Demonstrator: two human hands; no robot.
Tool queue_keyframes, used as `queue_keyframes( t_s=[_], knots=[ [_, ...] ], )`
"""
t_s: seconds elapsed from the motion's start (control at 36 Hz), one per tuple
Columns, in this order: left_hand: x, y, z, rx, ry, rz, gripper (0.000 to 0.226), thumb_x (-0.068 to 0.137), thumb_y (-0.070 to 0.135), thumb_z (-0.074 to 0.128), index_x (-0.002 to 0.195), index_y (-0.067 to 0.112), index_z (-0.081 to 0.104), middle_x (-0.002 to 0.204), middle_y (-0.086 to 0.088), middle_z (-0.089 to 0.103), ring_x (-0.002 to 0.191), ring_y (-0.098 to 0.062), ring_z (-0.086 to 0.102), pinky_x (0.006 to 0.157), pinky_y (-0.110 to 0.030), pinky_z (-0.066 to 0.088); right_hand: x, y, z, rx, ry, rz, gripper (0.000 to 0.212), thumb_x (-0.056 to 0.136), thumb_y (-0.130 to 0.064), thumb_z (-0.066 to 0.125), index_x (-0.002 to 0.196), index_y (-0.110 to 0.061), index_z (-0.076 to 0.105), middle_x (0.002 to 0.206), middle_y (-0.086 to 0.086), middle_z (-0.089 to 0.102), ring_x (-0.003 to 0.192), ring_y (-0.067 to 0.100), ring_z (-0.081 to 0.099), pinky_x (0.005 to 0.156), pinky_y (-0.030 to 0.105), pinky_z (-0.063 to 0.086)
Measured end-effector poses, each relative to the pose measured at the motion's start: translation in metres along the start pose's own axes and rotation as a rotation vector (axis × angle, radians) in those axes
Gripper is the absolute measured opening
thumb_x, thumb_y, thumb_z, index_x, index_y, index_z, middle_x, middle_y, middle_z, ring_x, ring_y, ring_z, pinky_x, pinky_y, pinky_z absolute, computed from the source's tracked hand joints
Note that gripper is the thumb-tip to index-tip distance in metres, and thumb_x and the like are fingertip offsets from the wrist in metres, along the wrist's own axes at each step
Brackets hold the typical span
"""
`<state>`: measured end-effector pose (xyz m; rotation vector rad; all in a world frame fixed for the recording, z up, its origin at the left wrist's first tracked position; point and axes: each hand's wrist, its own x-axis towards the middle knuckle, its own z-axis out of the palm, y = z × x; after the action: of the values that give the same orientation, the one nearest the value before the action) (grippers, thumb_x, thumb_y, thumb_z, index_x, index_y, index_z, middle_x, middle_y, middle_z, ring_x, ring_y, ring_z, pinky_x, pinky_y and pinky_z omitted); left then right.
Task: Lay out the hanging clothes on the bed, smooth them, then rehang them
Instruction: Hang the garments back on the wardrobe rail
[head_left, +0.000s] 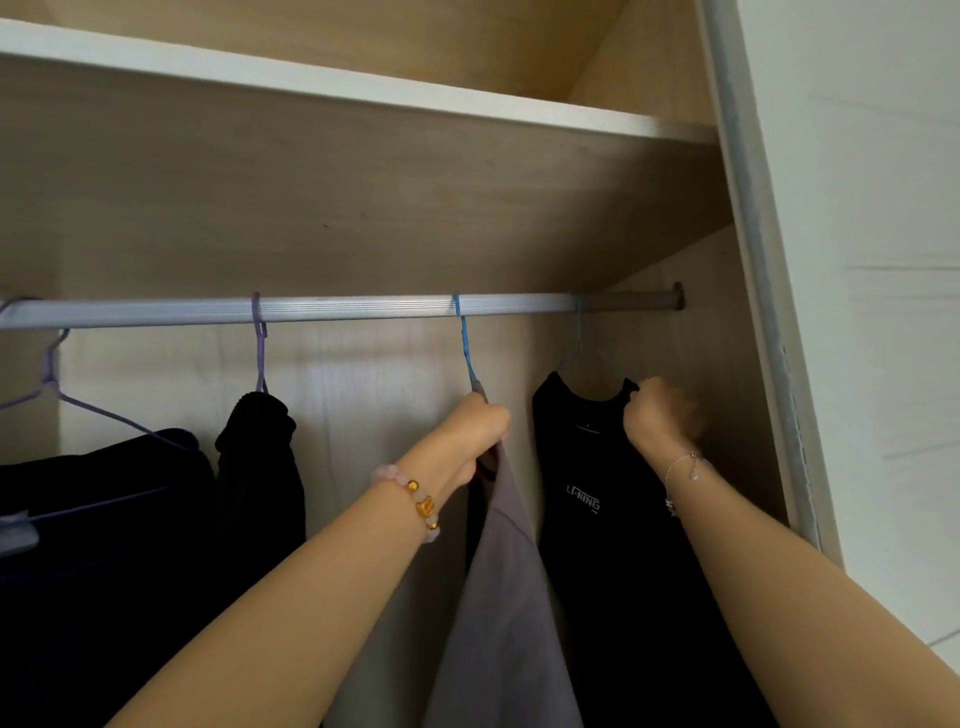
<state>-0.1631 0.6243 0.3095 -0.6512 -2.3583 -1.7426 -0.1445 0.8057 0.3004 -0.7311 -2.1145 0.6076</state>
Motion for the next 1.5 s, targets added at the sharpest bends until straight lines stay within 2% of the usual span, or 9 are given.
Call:
queue_keyframes(
  t_s=[0.25, 0.42, 0.53, 0.64, 0.75, 0.86, 0.97, 1.25, 1.5],
  knots=[
    [-0.007, 0.003, 0.009, 0.041, -0.007, -0.001, 0.064, 0.085, -0.006, 0.034, 0.147, 0.002, 0.023, 0.14, -0.022, 0.044, 0.068, -0.016, 0.047, 0.053, -0.025, 0.04, -0.003, -0.003, -0.004, 0.103, -0.034, 0.015, 0.031, 0.098, -0.017, 0.04, 0.121, -0.005, 0.057, 0.118, 0.017, 0.06, 0.111, 0.034, 0.056, 0.089, 0.04, 0.046],
    [-0.023, 0.004, -0.014, 0.031, -0.023, -0.006, 0.053, 0.088, 0.004, 0.049, 0.139, 0.003, 0.033, 0.117, -0.012, 0.049, 0.11, -0.026, 0.05, 0.094, -0.033, 0.044, -0.008, -0.019, -0.015, 0.278, 0.053, -0.071, 0.036, 0.095, -0.02, 0.045, 0.127, -0.005, 0.05, 0.12, 0.017, 0.059, 0.112, 0.035, 0.054, 0.094, 0.044, 0.046],
    [-0.039, 0.007, -0.052, 0.11, 0.035, 0.102, 0.062, 0.09, 0.018, 0.055, 0.146, 0.016, 0.028, 0.143, -0.004, 0.041, 0.128, -0.022, 0.043, 0.107, -0.041, 0.041, -0.027, -0.05, -0.026, 0.333, 0.173, -0.287, 0.04, 0.092, -0.018, 0.047, 0.132, -0.014, 0.048, 0.124, 0.015, 0.058, 0.114, 0.035, 0.053, 0.093, 0.044, 0.046],
    [-0.064, 0.006, -0.097, 0.33, 0.173, 0.325, 0.047, 0.092, 0.02, 0.052, 0.138, 0.021, 0.042, 0.141, 0.006, 0.045, 0.119, -0.013, 0.051, 0.089, -0.02, 0.044, -0.058, -0.096, -0.033, 0.458, 0.135, -0.452, 0.032, 0.092, -0.02, 0.046, 0.123, -0.02, 0.057, 0.121, 0.01, 0.062, 0.111, 0.033, 0.056, 0.09, 0.038, 0.044],
    [-0.092, 0.004, -0.146, 0.418, 0.283, 0.429, 0.029, 0.092, 0.014, 0.05, 0.119, 0.023, 0.055, 0.115, 0.014, 0.056, 0.08, -0.001, 0.057, 0.058, -0.004, 0.041, -0.092, -0.146, -0.031, 0.675, -0.038, -0.563, 0.027, 0.091, -0.021, 0.05, 0.115, -0.02, 0.062, 0.107, 0.002, 0.066, 0.099, 0.023, 0.06, 0.085, 0.033, 0.048],
    [-0.114, -0.002, -0.2, 0.447, 0.416, 0.397, 0.022, 0.09, 0.009, 0.051, 0.105, 0.022, 0.06, 0.103, 0.01, 0.061, 0.08, -0.009, 0.061, 0.081, -0.024, 0.052, -0.124, -0.184, -0.02, 0.707, -0.247, -0.642, 0.027, 0.088, -0.022, 0.051, 0.113, -0.022, 0.06, 0.084, -0.008, 0.058, 0.072, 0.011, 0.055, 0.063, 0.024, 0.042],
    [-0.134, -0.017, -0.253, 0.428, 0.519, 0.303, 0.02, 0.087, 0.011, 0.053, 0.093, 0.028, 0.062, 0.106, 0.011, 0.062, 0.096, -0.019, 0.063, 0.094, -0.045, 0.051, -0.149, -0.203, -0.003, 0.613, -0.429, -0.677, 0.035, 0.086, -0.028, 0.054, 0.12, -0.021, 0.056, 0.102, -0.004, 0.06, 0.103, 0.019, 0.058, 0.094, 0.034, 0.046],
    [-0.187, -0.078, -0.301, 0.419, 0.645, 0.181, 0.03, 0.088, 0.005, 0.052, 0.085, 0.034, 0.061, 0.1, 0.009, 0.067, 0.096, -0.017, 0.062, 0.094, -0.045, 0.051, -0.197, -0.16, 0.015, 0.621, -0.448, -0.668, 0.035, 0.091, -0.028, 0.052, 0.125, -0.023, 0.053, 0.104, -0.007, 0.06, 0.098, 0.014, 0.058, 0.089, 0.033, 0.048],
    [-0.236, -0.164, -0.232, 0.197, 0.437, 0.123, 0.033, 0.093, 0.002, 0.051, 0.098, 0.032, 0.064, 0.1, 0.02, 0.068, 0.097, -0.009, 0.065, 0.092, -0.035, 0.051, -0.252, -0.046, 0.031, 0.604, -0.306, -0.642, 0.038, 0.089, -0.022, 0.057, 0.127, -0.029, 0.053, 0.115, -0.018, 0.059, 0.11, -0.002, 0.054, 0.098, 0.023, 0.045]
  ],
)
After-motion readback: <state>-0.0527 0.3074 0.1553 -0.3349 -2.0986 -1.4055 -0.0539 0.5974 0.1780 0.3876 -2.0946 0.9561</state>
